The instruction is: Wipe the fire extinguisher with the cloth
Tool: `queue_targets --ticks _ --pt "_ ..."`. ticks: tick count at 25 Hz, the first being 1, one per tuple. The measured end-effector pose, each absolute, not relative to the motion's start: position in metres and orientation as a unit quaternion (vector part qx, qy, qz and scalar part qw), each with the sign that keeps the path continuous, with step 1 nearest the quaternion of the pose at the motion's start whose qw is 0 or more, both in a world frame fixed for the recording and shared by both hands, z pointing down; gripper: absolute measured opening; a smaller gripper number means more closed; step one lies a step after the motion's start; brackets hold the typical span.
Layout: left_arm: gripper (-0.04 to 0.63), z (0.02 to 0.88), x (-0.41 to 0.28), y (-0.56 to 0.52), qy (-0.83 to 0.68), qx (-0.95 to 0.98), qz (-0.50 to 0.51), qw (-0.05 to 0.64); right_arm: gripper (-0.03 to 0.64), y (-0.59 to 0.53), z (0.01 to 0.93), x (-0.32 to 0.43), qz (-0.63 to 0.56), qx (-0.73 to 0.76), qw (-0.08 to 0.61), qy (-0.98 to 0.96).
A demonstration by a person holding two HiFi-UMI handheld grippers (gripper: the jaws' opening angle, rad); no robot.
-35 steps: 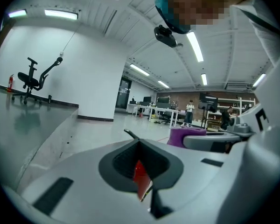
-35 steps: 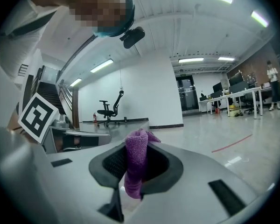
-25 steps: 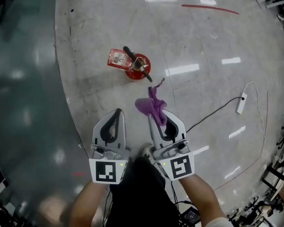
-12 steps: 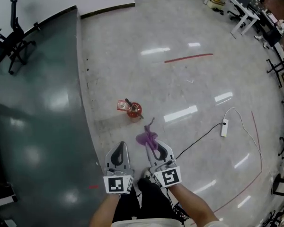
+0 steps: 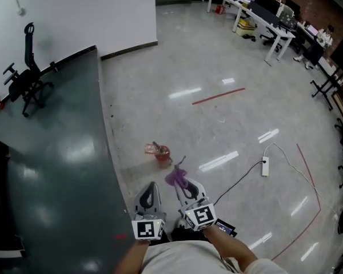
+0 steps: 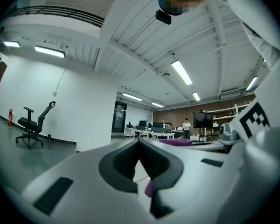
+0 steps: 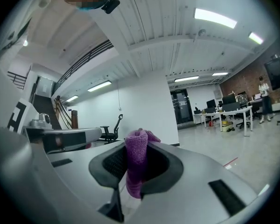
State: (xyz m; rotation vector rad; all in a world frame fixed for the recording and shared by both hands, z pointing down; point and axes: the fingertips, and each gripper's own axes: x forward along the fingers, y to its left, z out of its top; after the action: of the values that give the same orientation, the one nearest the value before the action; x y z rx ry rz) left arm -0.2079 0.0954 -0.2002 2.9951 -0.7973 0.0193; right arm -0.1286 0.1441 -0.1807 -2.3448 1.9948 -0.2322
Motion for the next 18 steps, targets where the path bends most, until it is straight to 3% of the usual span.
queue_targets --ticks 18 --pt "-0.002 -0.205 -0.219 0.129 -0.246 0.969 0.012 0.012 0.069 0.187 -0.177 -0.141 -0.074 -0.750 0.021 0.657"
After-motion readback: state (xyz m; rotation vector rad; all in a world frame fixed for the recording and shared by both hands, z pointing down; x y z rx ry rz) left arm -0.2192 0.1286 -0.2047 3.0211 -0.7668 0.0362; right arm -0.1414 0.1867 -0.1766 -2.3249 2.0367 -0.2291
